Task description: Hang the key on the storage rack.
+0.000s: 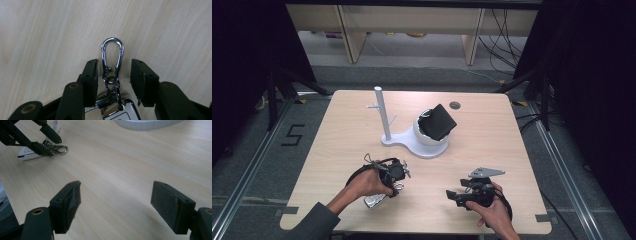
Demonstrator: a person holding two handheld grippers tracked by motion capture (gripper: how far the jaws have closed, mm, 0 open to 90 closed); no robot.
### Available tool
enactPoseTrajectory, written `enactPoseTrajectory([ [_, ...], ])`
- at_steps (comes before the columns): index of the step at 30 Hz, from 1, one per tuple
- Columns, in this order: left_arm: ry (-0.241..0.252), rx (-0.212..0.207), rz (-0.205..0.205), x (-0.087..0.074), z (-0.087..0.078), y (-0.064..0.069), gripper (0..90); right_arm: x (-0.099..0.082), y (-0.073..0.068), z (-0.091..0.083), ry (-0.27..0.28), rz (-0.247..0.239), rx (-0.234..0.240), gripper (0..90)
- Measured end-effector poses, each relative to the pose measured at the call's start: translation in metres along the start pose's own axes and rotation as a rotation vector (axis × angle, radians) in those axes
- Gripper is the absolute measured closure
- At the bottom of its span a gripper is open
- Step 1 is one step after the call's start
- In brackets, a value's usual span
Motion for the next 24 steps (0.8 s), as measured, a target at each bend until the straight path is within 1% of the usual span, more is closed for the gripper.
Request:
enactPoseTrajectory([
  [1,-0.011,-0.007,0.000,-0.0002,0.0009,0.0000,58.3,0.0001,0.0000,-0.0002,0.001,-0.010,-0.004,24.8],
  [2,-0.018,-0.013,-0.009,-0.0005,0.0016,0.0004,58.5,-0.0001,-0.0006,0.0000,-0.001,-0.010,0.001,24.8],
  [3,-0.029,-0.020,-0.006,-0.0008,0.0020,-0.0008,58.4,-0.0016,-0.0042,0.0009,-0.009,0.024,0.024,24.8],
  [4,-0.027,-0.023,-0.005,-0.0006,0.0019,-0.0021,58.5,-0.0001,-0.0020,0.0025,0.000,-0.019,0.032,24.9],
  [5,-0.029,-0.023,-0.007,-0.0005,0.0019,-0.0031,59.6,-0.0017,-0.0035,0.0003,-0.010,0.018,0.002,25.0],
  [6,-0.031,-0.022,-0.011,-0.0005,0.0020,-0.0036,60.3,-0.0013,-0.0035,0.0007,-0.009,0.006,0.009,25.0],
  [8,-0.033,-0.045,-0.007,-0.0002,0.0024,-0.0031,62.6,-0.0015,-0.0043,0.0008,-0.010,0.006,0.014,25.0],
  [9,-0.036,-0.063,-0.024,0.0000,0.0026,-0.0014,62.8,-0.0019,-0.0056,0.0021,-0.009,0.015,0.036,25.0],
  [10,-0.042,-0.063,-0.022,0.0001,0.0025,-0.0025,63.4,-0.0020,-0.0046,0.0015,-0.015,0.011,0.024,25.0],
  [12,-0.051,-0.059,-0.024,0.0001,0.0029,-0.0038,64.3,-0.0012,-0.0038,0.0011,-0.006,0.007,0.013,25.0],
  [13,-0.064,-0.068,-0.025,-0.0002,0.0027,-0.0036,65.0,-0.0011,-0.0040,0.0011,-0.007,0.008,0.015,25.0],
  [14,-0.065,-0.074,-0.028,0.0001,0.0028,-0.0035,65.8,-0.0018,-0.0058,0.0025,-0.007,0.014,0.041,25.0],
  [16,-0.071,-0.083,-0.026,0.0006,0.0028,-0.0037,67.8,-0.0018,-0.0046,0.0016,-0.011,0.004,0.021,25.0],
  [17,-0.072,-0.081,-0.034,0.0009,0.0031,-0.0040,68.6,-0.0020,-0.0056,0.0021,-0.013,0.011,0.034,25.0],
  [18,-0.076,-0.081,-0.029,0.0007,0.0030,-0.0053,69.5,-0.0015,-0.0049,0.0018,-0.011,0.002,0.025,25.0],
  [19,-0.082,-0.088,-0.036,0.0004,0.0029,-0.0061,70.6,-0.0009,-0.0037,0.0019,-0.009,-0.010,0.022,25.0],
  [20,-0.077,-0.097,-0.061,0.0007,0.0032,-0.0056,72.3,-0.0030,-0.0067,0.0018,-0.023,0.020,0.032,25.0],
  [21,-0.080,-0.094,-0.057,0.0004,0.0031,-0.0087,72.7,-0.0026,-0.0057,0.0023,-0.019,0.004,0.033,25.0],
  [22,-0.081,-0.094,-0.063,0.0003,0.0032,-0.0091,73.2,-0.0025,-0.0050,0.0015,-0.017,0.006,0.020,25.0],
  [23,-0.084,-0.093,-0.058,0.0004,0.0032,-0.0090,73.4,-0.0022,-0.0051,0.0019,-0.018,0.007,0.027,25.1],
  [24,-0.088,-0.093,-0.061,0.0006,0.0034,-0.0074,73.5,-0.0026,-0.0066,0.0019,-0.022,0.019,0.032,25.2],
])
Point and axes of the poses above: each handheld gripper's, and its own axes: z roughly forward along the jaws, x roughly out of its top, y roughly to its right, the point moved 6 cm from there along z, roughly forward along the jaws, and after that the axes turned 14 degrees about z, right-handed, at the moved point
